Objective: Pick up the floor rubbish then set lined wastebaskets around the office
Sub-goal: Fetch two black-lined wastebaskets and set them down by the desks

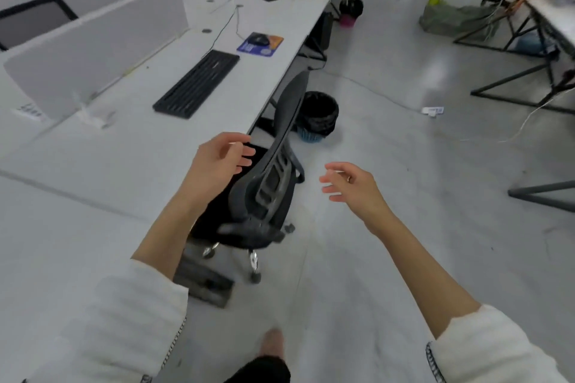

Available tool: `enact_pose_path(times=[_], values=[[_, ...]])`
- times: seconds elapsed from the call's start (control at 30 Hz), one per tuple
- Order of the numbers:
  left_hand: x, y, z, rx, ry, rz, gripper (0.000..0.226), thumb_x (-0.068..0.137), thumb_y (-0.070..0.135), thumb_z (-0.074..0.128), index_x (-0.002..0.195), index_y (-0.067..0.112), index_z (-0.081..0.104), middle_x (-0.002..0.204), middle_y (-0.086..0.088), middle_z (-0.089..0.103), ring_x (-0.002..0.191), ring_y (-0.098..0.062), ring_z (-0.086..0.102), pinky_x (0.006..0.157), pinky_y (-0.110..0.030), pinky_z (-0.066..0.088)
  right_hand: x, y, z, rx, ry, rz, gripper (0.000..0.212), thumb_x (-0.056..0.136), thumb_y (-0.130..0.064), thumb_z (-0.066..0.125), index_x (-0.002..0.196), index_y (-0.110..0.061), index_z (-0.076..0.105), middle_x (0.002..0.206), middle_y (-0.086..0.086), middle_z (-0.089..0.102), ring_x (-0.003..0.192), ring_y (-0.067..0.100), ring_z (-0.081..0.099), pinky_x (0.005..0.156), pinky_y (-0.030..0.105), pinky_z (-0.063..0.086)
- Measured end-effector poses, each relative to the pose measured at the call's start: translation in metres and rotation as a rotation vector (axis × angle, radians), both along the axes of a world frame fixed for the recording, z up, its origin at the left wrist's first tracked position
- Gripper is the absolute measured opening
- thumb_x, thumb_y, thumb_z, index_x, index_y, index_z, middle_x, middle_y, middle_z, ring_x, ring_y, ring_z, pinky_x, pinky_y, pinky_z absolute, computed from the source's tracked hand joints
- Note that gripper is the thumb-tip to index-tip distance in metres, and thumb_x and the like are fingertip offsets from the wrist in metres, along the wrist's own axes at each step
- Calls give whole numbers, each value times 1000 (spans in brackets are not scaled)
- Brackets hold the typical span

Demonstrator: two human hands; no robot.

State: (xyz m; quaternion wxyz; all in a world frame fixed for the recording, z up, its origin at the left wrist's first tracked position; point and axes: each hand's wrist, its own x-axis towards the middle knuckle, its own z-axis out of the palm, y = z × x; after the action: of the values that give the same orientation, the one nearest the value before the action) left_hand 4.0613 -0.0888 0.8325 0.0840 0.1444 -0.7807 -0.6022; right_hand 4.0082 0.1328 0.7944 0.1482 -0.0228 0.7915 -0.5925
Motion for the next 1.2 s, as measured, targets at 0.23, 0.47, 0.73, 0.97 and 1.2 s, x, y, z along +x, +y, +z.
enact_pose_path(times=[0.23,0.47,0.73,0.97,1.2], values=[[-239,40,9,-42,-33,-136,25,98,12,40,114,10,59,101,-6,68,89,-18,64,83,-26,52,-219,26,13,13,6,-31,26,97,-17,50,119,-7,58,103,9,66,86,21,63,85,37,53],[-485,99,-15,-19,-77,-128,23,99,10,41,114,9,57,96,-7,65,79,-13,62,79,-27,48,-477,80,-2,37,4,27,25,96,-17,50,118,-9,59,98,5,66,85,19,63,85,36,53],[-725,132,-26,-19,-165,-80,21,98,15,41,111,18,57,96,2,68,84,-13,65,80,-26,50,-741,135,8,95,-12,80,23,96,-17,51,115,-9,60,99,8,66,86,21,63,79,32,53],[-962,154,-54,-7,-196,-140,18,99,20,41,107,23,56,99,0,68,91,-19,67,90,-36,50,-977,153,-15,137,-57,157,15,96,-19,50,109,-19,58,98,3,66,85,19,63,78,28,52],[-1236,188,-38,-16,-174,-224,22,98,14,41,92,28,56,87,5,66,67,0,65,84,-35,49,-1221,186,2,145,-70,55,15,96,-18,50,108,-16,58,97,6,66,84,21,62,77,29,51]])
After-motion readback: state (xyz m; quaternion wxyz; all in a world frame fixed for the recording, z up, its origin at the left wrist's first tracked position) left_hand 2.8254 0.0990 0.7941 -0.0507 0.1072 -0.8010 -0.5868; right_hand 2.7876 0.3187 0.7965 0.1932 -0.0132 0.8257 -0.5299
